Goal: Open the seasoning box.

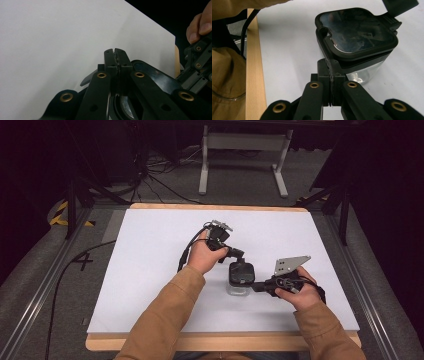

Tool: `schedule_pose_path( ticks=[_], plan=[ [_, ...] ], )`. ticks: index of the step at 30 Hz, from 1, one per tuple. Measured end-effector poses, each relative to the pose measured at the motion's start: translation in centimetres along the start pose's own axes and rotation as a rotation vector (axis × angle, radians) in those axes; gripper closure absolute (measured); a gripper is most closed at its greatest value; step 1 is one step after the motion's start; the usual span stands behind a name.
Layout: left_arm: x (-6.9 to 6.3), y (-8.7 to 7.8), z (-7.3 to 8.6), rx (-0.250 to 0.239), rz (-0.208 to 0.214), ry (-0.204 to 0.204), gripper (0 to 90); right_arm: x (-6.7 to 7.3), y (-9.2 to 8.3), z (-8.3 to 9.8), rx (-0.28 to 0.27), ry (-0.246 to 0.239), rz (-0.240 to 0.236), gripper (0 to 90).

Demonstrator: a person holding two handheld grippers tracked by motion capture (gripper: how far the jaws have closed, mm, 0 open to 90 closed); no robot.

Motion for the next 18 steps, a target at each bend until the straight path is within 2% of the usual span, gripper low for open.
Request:
schedule_pose_path(
  ticks=[5, 6, 8, 11, 14, 18],
  plan=[
    [-0.1, -0.1, 0.0, 0.006, -0.010, 0.000, 89.4, 0.0, 0.0, -0.1, -0.015, 0.003, 0.005, 89.7],
    [-0.1, -0.1, 0.0, 0.006, -0.010, 0.000, 86.9, 0.0, 0.0, -0.1, -0.015, 0.003, 0.005, 89.7],
    [-0.1, -0.3, -0.1, 0.020, -0.047, 0.022, 83.3, 0.0, 0.0, 0.0, -0.012, 0.002, 0.004, 89.7],
    [-0.5, -1.1, -0.2, 0.003, -0.055, 0.031, 81.4, 0.0, 0.0, -0.1, -0.012, 0.001, 0.004, 89.8],
    [-1.6, -2.7, -0.6, -0.025, -0.050, 0.060, 82.7, 0.0, -0.1, -0.1, -0.019, -0.004, 0.010, 89.8],
    [-3.4, -4.6, -0.6, -0.036, -0.041, 0.100, 85.0, 0.0, -0.2, -0.4, -0.035, -0.008, 0.023, 89.8]
  ],
)
Point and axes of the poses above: each handheld gripper's, and its own axes: y roughly forward along the jaws, z roughly out of its underside, x roughly to its left, the point moved 2 cm from there along y, roughly forward along the jaws, and after that the axes turned 4 degrees about -x, right-handed, at the moved point
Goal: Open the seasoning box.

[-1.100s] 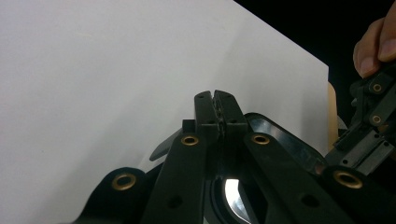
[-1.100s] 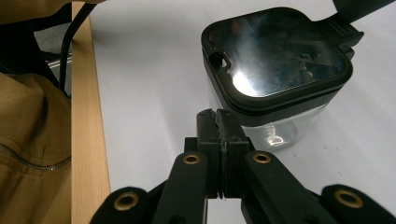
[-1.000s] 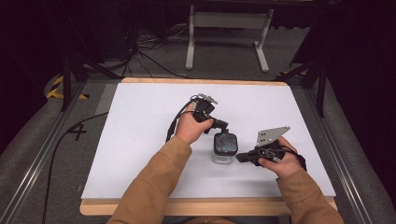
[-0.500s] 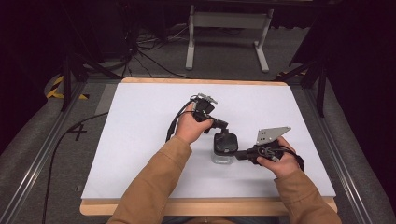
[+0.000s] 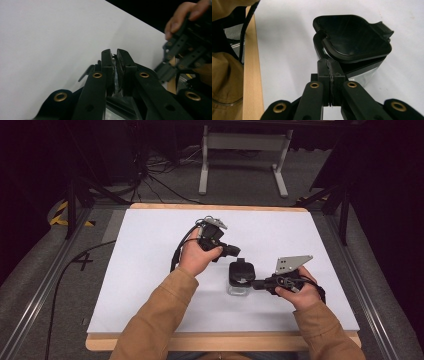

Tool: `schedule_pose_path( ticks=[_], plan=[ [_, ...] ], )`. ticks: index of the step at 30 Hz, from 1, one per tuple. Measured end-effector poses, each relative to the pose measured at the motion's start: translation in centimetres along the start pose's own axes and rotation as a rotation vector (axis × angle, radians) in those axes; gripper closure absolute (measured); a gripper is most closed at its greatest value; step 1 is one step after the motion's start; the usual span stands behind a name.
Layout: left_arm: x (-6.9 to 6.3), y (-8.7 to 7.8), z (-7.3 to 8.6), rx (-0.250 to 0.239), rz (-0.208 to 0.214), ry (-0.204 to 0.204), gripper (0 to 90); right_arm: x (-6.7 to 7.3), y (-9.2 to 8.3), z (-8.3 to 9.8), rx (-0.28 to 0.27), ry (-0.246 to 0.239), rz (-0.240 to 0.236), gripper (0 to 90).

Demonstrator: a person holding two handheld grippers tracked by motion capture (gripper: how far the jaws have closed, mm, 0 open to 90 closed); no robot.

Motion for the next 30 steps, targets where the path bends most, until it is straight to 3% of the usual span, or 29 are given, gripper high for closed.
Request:
schedule_pose_path(
  ticks=[1, 8, 15, 18, 21, 30],
  plan=[
    [0.0, 0.0, 0.0, 0.000, 0.000, 0.000, 85.4, 0.0, 0.0, -0.1, -0.004, -0.002, 0.007, 89.8],
    [-3.6, -2.6, 0.4, 0.000, 0.034, 0.075, 87.1, 0.0, -0.3, -0.7, -0.063, -0.004, 0.038, 89.8],
    [-5.6, -2.5, 1.7, 0.078, 0.072, 0.105, 87.6, -0.2, -0.8, -1.3, -0.154, 0.007, 0.098, 89.8],
    [-5.8, -2.0, 2.3, 0.115, 0.100, 0.103, 87.6, -0.3, -0.8, -1.4, -0.177, 0.006, 0.116, 89.8],
    [-5.6, -1.3, 2.8, 0.129, 0.087, 0.102, 87.6, -0.2, -0.8, -1.4, -0.189, 0.005, 0.126, 89.8],
    [-4.6, 0.2, 2.5, 0.106, 0.052, 0.096, 88.5, -0.2, -0.9, -1.5, -0.206, 0.005, 0.136, 89.8]
  ],
)
Point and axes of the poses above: each handheld gripper's, and its own axes: y roughly forward along the jaws, z roughly out of its underside, x roughly to its left, the point moved 2 cm from there along y, roughly forward along the jaws, and after that the axes turned 4 degrees about -x, right-handed, at the moved point
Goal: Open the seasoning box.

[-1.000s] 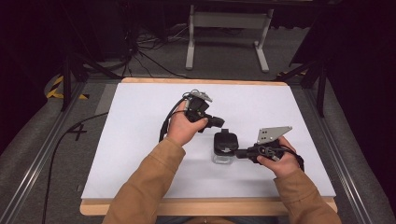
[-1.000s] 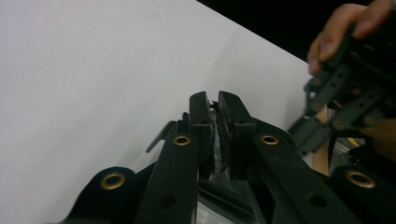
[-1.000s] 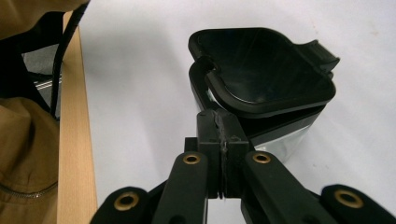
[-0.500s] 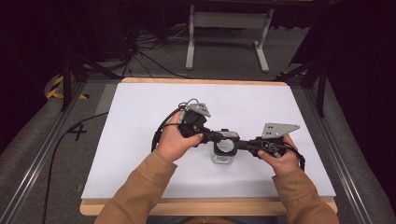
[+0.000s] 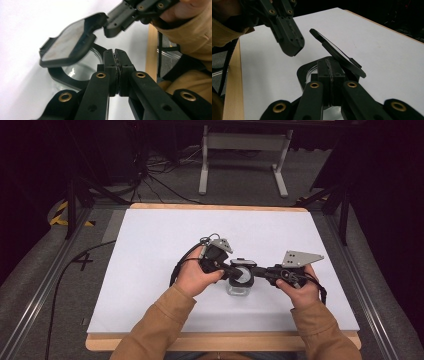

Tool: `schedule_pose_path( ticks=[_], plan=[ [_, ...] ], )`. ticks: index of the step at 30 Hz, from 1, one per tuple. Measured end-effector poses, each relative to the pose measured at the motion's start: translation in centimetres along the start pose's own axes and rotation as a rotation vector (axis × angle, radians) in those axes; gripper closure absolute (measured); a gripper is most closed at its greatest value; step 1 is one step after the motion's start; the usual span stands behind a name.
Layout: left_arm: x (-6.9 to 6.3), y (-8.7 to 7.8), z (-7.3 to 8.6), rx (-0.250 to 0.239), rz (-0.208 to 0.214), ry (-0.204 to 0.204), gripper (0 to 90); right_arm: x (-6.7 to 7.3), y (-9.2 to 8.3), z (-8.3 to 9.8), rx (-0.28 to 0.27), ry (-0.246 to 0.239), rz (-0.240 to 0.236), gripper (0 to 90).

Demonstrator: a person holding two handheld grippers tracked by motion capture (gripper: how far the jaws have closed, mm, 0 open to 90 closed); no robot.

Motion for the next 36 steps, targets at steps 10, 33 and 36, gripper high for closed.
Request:
schedule_pose_path(
  ticks=[10, 33, 36],
  plan=[
    [0.9, -0.1, -0.6, -0.028, -0.056, 0.004, 89.2, 0.1, 0.2, 0.1, -0.003, 0.001, 0.002, 89.7],
    [4.4, -0.1, -2.5, -0.151, -0.107, -0.074, 88.3, 0.5, 1.4, 1.9, 0.105, 0.029, -0.024, 89.5],
    [4.8, 0.1, -2.5, -0.154, -0.109, -0.086, 88.7, 0.5, 1.4, 1.9, 0.105, 0.029, -0.028, 89.4]
  ],
)
Point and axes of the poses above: each handheld gripper's, and its own axes: y roughly forward along the jaws, z roughly out of its underside, x roughly to its left, the point moved 2 cm from there along y, roughly forward along the jaws, and after that the axes turned 4 degrees about -x, right-handed, at the moved point
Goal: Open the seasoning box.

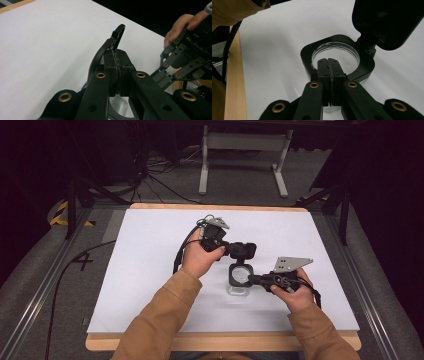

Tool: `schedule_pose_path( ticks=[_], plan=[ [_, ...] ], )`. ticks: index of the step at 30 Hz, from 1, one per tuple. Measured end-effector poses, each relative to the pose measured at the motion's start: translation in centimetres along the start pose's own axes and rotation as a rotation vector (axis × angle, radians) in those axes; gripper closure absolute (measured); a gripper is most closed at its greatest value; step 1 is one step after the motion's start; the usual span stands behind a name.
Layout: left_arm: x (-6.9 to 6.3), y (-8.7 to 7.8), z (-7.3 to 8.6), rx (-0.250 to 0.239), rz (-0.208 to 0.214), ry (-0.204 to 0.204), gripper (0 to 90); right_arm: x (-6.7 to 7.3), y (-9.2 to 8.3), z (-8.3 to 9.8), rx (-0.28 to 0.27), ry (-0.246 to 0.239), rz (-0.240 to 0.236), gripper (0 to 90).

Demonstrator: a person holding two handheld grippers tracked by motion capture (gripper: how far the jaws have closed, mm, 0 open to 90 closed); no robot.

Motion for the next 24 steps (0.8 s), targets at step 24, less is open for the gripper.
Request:
schedule_pose_path(
  ticks=[24],
  plan=[
    [0.6, 0.2, -0.2, -0.012, -0.034, -0.016, 89.1, -0.2, 0.0, 0.1, -0.003, -0.051, -0.018, 90.0]
  ],
)
Point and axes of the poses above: each handheld gripper's, and its own axes: y roughly forward along the jaws, z roughly out of its underside, x roughly to its left, the point moved 2 cm from there along y, roughly forward along the jaws, and after that the axes turned 4 degrees about -x, right-handed, at the moved point
